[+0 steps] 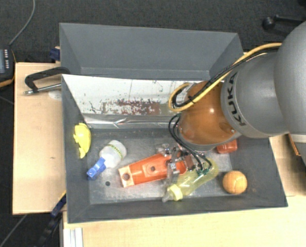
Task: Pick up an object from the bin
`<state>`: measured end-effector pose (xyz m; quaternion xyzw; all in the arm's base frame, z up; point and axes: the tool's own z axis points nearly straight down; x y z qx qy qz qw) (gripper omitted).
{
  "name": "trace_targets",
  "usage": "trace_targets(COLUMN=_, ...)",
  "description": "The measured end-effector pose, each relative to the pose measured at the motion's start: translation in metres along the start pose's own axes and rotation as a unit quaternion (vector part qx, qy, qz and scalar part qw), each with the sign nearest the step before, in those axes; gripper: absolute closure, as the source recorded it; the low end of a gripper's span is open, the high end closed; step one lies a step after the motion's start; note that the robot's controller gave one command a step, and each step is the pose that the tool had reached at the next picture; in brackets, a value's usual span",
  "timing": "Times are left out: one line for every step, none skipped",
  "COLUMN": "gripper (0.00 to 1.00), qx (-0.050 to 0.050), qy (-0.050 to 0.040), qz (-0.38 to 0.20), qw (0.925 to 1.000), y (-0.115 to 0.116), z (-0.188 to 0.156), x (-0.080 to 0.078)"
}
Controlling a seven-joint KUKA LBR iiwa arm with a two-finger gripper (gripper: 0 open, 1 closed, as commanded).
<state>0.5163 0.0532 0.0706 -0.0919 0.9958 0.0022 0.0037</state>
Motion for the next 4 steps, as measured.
trace_targets(gripper=1.00, qx=0.000, qy=0.0000, qz=0.000, qw=1.0000, y=0.0000, z=0.0000, x=0.0000)
trace_targets(gripper=0.00, qx=0.000, qy=-0.0027, qz=-0.010, qw=0.9999, y=-0.0015, z=-0.0026, x=-0.0043)
trace_targets(gripper=1.00, qx=0.000, qy=-0.0026, qz=-0.018, qw=0.9998, y=-0.0025, z=-0.0039, x=-0.0067)
trace_targets(gripper=1.00, qx=0.000, qy=-0.0026, qz=-0.018, qw=0.9998, y=-0.0025, z=-0.0039, x=-0.0067)
